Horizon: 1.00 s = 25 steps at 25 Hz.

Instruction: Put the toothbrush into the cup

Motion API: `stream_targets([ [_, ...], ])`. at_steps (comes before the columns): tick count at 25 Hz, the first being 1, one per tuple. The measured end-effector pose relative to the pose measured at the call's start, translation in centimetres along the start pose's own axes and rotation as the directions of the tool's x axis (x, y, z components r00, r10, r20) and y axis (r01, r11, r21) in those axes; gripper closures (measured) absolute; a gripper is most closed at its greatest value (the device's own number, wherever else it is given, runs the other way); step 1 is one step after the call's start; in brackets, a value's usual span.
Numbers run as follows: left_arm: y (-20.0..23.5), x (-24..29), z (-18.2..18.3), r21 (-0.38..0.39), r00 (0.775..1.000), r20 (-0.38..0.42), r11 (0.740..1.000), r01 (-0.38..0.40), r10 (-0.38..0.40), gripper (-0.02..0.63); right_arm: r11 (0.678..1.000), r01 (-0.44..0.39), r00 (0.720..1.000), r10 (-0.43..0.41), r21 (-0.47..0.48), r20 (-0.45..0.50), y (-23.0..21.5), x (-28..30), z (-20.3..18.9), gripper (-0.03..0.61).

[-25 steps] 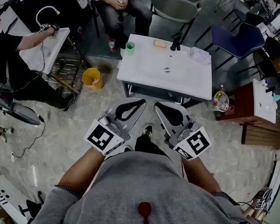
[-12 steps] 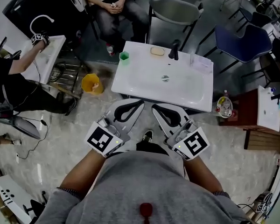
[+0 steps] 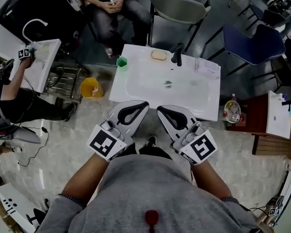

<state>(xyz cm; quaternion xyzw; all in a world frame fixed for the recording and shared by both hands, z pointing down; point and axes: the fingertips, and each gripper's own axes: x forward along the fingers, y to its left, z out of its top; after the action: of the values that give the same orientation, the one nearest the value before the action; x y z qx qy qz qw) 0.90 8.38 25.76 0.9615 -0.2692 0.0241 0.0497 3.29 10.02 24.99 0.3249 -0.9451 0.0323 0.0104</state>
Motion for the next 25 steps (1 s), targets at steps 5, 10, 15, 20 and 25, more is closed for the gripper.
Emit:
stream_targets([
  [5, 3.0, 1.5, -0.6, 0.005, 0.999, -0.003, 0.999, 0.042, -0.042, 0.606, 0.999, 0.039, 0.999, -0.039, 0.006, -0.017, -2.1, 2.3, -0.7, 0.563],
  [10, 6.3, 3.1, -0.6, -0.009, 0.993, -0.013, 0.993, 0.119, -0.119, 0.606, 0.993, 0.117, 0.992, -0.117, -0.005, -0.039, -4.9, 4.8, -0.9, 0.563],
  [15, 9.5, 4.4, -0.9, -0.003, 0.982, -0.016, 0.982, 0.191, -0.191, 0.606, 0.979, 0.204, 0.978, -0.203, 0.011, -0.054, -7.2, 7.3, -1.3, 0.563],
  [20, 12.1, 6.1, -1.2, -0.003, 0.964, -0.013, 0.964, 0.265, -0.265, 0.606, 0.958, 0.284, 0.957, -0.282, 0.025, -0.069, -9.5, 9.7, -2.0, 0.563],
  [25, 13.2, 7.8, -1.3, 0.013, 0.944, -0.013, 0.944, 0.33, -0.33, 0.606, 0.918, 0.389, 0.92, -0.383, 0.071, -0.087, -11.8, 10.2, -2.5, 0.563],
])
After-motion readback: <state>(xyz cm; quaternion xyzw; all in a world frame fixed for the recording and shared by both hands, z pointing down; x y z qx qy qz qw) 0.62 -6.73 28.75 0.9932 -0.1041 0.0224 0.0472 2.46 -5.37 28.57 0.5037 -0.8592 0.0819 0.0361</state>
